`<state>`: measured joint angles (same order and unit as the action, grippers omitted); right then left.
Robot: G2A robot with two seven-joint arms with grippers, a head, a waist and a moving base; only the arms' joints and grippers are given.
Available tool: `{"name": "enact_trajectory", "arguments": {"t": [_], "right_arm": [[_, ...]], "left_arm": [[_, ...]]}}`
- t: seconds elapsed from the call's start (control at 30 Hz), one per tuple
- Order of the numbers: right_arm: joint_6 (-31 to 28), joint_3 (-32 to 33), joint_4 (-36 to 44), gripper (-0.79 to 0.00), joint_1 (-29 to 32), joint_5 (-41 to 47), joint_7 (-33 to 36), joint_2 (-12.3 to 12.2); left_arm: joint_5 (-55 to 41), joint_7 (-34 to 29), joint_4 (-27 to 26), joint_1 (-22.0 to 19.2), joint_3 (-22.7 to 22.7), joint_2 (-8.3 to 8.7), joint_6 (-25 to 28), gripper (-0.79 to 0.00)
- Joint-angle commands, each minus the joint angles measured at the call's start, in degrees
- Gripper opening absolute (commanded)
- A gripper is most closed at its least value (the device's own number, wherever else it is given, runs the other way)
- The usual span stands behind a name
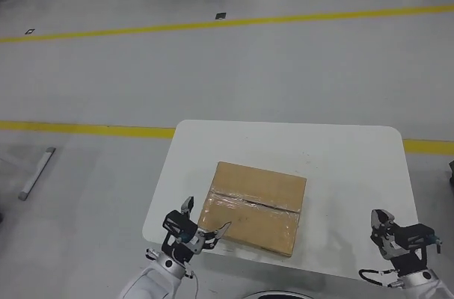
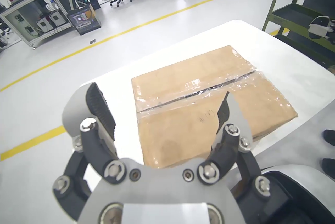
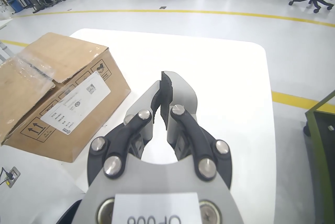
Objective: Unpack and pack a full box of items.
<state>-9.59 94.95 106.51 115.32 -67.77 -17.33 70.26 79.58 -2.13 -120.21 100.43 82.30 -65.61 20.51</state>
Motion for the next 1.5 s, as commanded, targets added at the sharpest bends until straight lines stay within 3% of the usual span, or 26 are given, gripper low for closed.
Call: {"name": "enact_trajectory", "arguments": {"t": [0.0,0.23,0.37,0.57,1.3,1.47], "right_arm": [[-0.01,0.06,0.1,-0.785,0.18,-0.94,-0.16,-0.01],[0.43,1.56,0.64,-0.785,1.14,-0.32,-0.99,0.07],[0.65,2.16,0.8,-0.785,1.72,-0.25,-1.18,0.13],[0.6,2.55,0.53,-0.785,2.27,-0.13,-1.46,0.24],[0.09,2.45,0.07,-0.785,1.22,-1.28,1.07,0.54],[-0.08,2.4,0.65,-0.785,0.76,-2.01,1.41,0.57]], "left_arm": [[-1.8,-1.47,-0.98,-1.5,-1.34,-0.04,1.71,0.0],[4.5,-6.39,-1.28,-8.18,-11.92,-0.68,4.0,0.0],[6.51,-8.37,1.87,-12.55,-18.81,-1.54,3.65,0.0],[9.55,-12.19,7.4,-19.85,-25.15,-2.96,0.43,0.0],[8.85,-12.15,8.04,-20.03,-25.75,-3.17,-0.57,0.0],[10.72,-13.34,9.04,-22.27,-28.85,-3.94,-2.59,0.0]]}}
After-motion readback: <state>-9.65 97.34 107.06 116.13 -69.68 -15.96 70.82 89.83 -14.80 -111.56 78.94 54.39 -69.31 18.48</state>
